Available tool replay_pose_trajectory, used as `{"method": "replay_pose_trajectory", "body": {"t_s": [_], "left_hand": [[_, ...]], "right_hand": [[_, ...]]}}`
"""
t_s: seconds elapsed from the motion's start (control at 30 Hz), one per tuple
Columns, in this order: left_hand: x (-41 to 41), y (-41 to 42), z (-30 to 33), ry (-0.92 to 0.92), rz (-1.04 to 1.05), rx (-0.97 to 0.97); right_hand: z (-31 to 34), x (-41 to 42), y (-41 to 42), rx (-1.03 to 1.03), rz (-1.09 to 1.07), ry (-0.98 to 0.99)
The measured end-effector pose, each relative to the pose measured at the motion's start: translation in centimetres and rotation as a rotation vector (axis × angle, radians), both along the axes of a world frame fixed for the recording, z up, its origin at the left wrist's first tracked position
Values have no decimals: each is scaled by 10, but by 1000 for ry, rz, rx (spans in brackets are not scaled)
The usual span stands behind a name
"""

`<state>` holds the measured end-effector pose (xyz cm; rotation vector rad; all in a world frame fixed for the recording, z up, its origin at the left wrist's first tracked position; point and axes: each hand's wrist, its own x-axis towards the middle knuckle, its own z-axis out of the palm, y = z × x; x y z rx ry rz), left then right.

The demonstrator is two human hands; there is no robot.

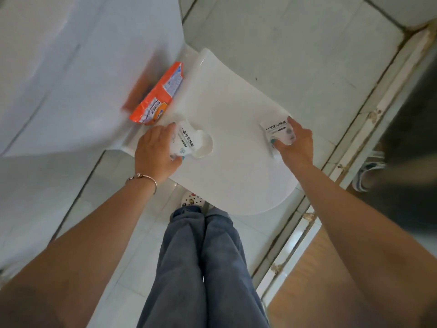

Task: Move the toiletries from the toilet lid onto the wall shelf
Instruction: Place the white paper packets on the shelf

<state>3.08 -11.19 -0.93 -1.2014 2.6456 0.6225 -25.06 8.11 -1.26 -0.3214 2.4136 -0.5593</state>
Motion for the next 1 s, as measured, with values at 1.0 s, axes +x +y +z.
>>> {"method": "replay_pose_trajectory", "body": {"t_s": [1.0], "left_hand": [[-29,38,195,587,644,639]], "right_hand": [[227,120,-42,-530,-59,-186]]}}
